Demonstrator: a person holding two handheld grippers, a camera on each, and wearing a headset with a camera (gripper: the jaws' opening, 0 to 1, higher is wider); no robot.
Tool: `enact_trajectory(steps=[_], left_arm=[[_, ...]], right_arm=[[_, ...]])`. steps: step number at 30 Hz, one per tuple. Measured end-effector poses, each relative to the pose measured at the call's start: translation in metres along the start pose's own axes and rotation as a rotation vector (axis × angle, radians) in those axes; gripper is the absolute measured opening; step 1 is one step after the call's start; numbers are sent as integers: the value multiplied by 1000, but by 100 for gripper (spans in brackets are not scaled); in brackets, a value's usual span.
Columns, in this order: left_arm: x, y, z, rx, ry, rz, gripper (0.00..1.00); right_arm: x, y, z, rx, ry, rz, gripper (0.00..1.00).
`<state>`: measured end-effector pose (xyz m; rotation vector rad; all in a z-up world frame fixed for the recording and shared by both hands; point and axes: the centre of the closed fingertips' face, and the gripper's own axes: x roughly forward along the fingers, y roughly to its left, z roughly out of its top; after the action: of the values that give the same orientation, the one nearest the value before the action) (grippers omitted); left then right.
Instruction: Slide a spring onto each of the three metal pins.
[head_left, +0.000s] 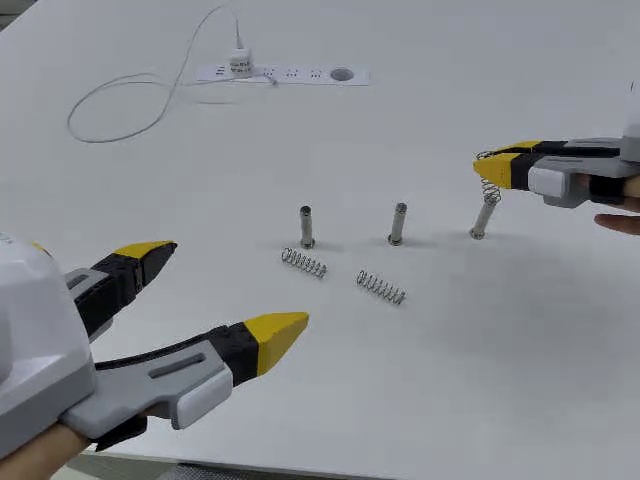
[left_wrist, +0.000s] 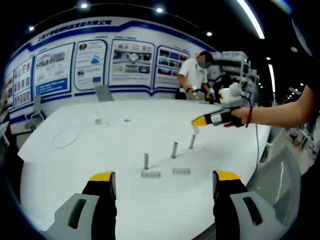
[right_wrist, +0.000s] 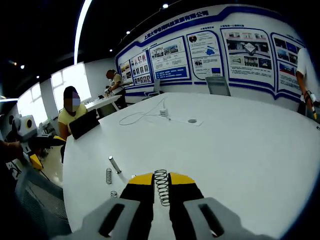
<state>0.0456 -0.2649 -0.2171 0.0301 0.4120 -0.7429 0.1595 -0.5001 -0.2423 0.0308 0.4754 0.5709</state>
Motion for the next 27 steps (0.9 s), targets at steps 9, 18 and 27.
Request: enact_trajectory(steps=[9,18,27], left_arm=[[1,0,-1,0,2,0,80],[1,3,-2,-3,4,5,80],[3,2,-3,1,9,2,79]], right_arm=[[6,-9,1,54,-27,-19,11],[8,-12,-3,64,-33,-30,11],[8,-17,-7,63,-39,-35,11]])
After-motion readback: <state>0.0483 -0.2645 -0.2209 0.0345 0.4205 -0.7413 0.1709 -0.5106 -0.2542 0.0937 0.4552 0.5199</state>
